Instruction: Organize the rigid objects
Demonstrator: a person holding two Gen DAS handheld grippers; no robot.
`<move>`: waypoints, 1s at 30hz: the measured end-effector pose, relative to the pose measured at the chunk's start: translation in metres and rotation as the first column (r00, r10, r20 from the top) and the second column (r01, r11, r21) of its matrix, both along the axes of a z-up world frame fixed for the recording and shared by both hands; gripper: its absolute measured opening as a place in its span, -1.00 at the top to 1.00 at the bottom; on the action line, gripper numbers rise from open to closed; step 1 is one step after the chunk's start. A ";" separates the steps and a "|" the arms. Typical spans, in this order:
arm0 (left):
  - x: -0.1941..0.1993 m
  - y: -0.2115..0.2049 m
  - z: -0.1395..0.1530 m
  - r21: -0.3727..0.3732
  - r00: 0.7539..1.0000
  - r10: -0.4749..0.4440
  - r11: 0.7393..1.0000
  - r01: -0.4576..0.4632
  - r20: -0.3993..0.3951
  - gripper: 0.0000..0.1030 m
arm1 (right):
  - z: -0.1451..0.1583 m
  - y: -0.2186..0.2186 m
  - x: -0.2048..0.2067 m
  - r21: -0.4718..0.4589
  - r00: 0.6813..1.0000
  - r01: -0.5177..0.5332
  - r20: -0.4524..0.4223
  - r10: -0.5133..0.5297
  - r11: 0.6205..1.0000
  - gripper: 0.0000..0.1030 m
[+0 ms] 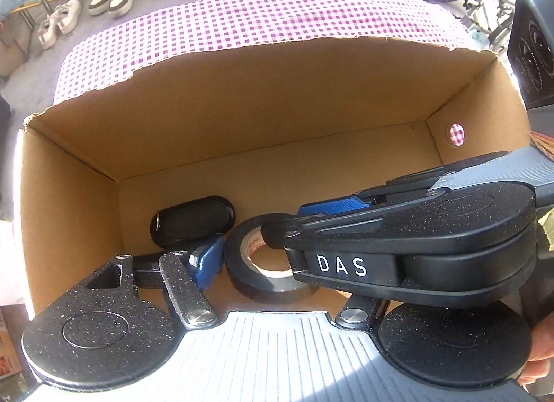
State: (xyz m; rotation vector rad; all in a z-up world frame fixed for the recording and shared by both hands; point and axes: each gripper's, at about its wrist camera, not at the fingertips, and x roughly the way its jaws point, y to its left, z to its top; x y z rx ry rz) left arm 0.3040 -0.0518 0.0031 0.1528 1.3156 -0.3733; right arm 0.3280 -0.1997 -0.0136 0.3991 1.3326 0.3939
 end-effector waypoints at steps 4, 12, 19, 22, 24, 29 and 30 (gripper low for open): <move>-0.007 -0.006 0.015 -0.005 0.999 0.003 1.000 -0.003 0.042 -0.46 | 0.002 -0.008 -0.001 0.006 1.000 0.013 0.024 -0.013 1.000 0.16; -0.018 -0.003 0.049 -0.075 0.992 0.023 0.997 -0.014 0.123 -0.46 | 0.033 -0.028 -0.019 0.053 0.994 0.045 0.094 -0.050 0.998 0.11; -0.058 -0.001 0.090 -0.155 0.970 0.029 0.988 0.009 0.240 -0.46 | 0.098 -0.055 -0.061 0.084 0.963 0.053 0.260 -0.073 0.995 -0.02; -0.081 0.004 0.110 -0.197 0.954 0.025 0.980 0.036 0.298 -0.51 | 0.135 -0.063 -0.093 0.076 0.926 0.045 0.370 -0.070 0.996 -0.22; -0.100 0.006 0.122 -0.220 0.941 0.020 0.974 0.058 0.338 -0.55 | 0.160 -0.066 -0.121 0.058 0.893 0.041 0.446 -0.063 0.997 -0.40; -0.147 0.014 0.140 -0.295 0.909 0.029 0.950 0.105 0.416 -0.80 | 0.211 -0.065 -0.194 -0.043 0.793 0.054 0.610 -0.017 0.998 -1.00; -0.158 0.015 0.140 -0.307 0.903 0.028 0.945 0.117 0.429 -0.89 | 0.217 -0.064 -0.204 -0.066 0.776 0.054 0.631 -0.001 0.996 -1.00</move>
